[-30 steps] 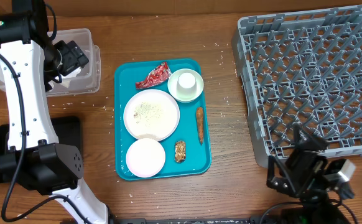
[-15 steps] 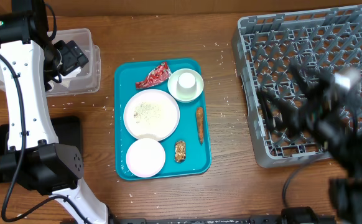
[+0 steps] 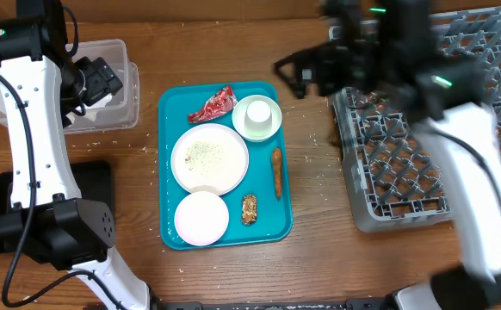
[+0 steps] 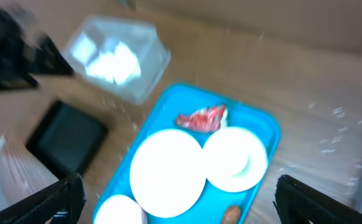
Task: Sort waste into correct bins and load items into the dishwasher
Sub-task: 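Reach the right gripper over the tray to the white cup, then grasp the white cup with the right gripper and lift it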
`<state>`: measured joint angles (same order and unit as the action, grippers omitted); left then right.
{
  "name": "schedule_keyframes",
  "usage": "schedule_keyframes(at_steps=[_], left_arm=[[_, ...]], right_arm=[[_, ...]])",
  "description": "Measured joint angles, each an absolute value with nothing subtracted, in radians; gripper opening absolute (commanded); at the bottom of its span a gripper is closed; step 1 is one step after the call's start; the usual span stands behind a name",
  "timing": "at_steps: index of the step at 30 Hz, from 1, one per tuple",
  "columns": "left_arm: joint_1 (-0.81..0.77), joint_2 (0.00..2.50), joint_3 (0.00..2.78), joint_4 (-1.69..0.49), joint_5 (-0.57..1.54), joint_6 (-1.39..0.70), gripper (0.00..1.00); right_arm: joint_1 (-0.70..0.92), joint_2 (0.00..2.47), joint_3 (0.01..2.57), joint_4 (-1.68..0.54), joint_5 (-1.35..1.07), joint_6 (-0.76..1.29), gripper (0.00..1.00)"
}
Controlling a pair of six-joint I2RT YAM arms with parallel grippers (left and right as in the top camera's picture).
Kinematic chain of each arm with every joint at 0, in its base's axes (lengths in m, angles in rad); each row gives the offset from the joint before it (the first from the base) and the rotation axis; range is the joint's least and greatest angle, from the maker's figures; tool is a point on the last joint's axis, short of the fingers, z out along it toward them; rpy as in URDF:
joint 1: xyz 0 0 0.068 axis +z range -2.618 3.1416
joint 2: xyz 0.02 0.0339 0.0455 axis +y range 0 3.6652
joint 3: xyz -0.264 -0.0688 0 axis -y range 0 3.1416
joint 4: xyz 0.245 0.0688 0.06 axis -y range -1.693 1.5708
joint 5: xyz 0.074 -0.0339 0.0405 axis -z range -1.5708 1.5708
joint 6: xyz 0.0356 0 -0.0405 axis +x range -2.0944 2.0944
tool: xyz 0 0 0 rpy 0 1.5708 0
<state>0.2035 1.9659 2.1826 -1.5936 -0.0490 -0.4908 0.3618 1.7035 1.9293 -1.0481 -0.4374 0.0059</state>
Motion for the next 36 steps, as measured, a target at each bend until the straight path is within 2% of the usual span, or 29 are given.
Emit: schedule_keyframes(at_steps=[4,11,23,36], left_arm=[[0.204,1.966,2.183,-1.594,-0.049,-0.491,1.0],[0.204,1.966,2.183,-1.594,-0.049,-0.49,1.0],[0.204,1.966,2.183,-1.593,-0.049,-0.49,1.0],[0.204,1.966,2.183,-1.592,-0.049,-0.491,1.0]], right_arm=[[0.419,1.841,1.933,-1.066,-0.447,0.003,1.0],[0.427,1.954,1.933,-1.014,-0.456,0.007,1.0],[0.462,2.083,1.934,-1.003,-0.127,0.191,1.0],[0.571,2.14,1.936,-0.986,0.096,0.321,0.98]])
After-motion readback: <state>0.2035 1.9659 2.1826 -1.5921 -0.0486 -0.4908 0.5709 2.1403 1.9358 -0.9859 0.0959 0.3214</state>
